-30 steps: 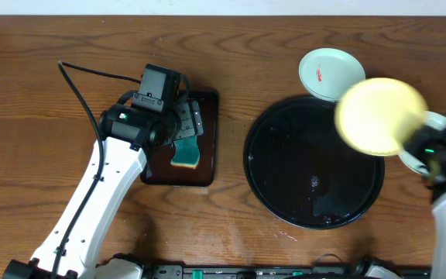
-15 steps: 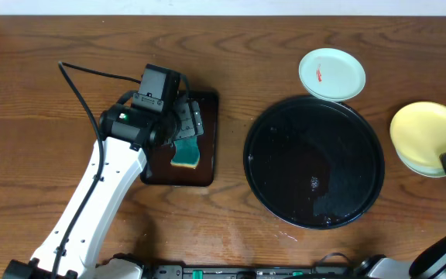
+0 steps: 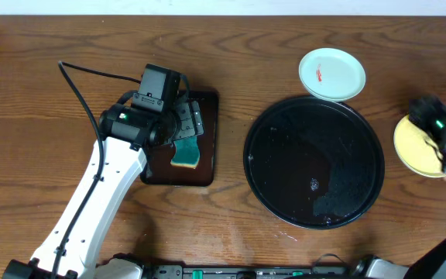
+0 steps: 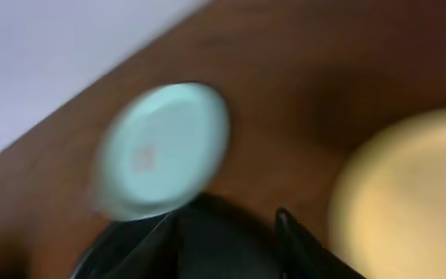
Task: Clean dirty plates on tray and stack at the side
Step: 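Carry the yellow plate right and stack it on the pale green plate, then grasp the top pale green plate rim with right gripper, drag onto round tray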
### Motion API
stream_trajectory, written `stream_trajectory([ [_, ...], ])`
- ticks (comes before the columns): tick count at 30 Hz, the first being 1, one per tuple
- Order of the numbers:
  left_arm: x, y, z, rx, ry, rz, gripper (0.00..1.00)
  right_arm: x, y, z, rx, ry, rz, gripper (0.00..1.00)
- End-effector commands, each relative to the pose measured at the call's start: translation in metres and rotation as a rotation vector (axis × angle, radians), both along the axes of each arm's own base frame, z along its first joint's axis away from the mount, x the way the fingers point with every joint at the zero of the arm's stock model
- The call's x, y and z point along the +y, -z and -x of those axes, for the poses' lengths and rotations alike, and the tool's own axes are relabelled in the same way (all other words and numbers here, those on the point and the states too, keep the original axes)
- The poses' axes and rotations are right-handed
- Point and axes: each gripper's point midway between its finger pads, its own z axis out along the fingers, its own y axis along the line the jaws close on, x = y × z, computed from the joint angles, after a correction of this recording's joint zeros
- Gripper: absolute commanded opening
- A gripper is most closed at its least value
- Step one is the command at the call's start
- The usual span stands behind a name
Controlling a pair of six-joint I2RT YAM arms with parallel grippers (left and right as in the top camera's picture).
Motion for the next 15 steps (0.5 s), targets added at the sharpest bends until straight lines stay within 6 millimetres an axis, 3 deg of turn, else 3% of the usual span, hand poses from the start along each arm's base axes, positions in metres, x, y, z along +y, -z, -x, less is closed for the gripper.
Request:
stream_trajectory([
  [1,0.000,-0.002,-0.001,-0.002,-0.002,0.004,0.84,0.053,-0.020,-0.019,-0.004,-0.151,0.167,0.37],
  [7,0.000,-0.002,-0.001,-0.002,-0.002,0.004,0.84,0.078,0.004,-0.057,0.079,-0.176,0.364,0.47],
  [14,0.000,-0.002,-0.001,-0.002,-0.002,0.004,0.84,0.051,0.070,-0.103,0.128,-0.139,0.318,0.52],
  [15,0.000,-0.002,-0.001,-0.002,-0.002,0.004,0.84,0.045,0.087,-0.108,0.135,-0.126,0.282,0.52],
])
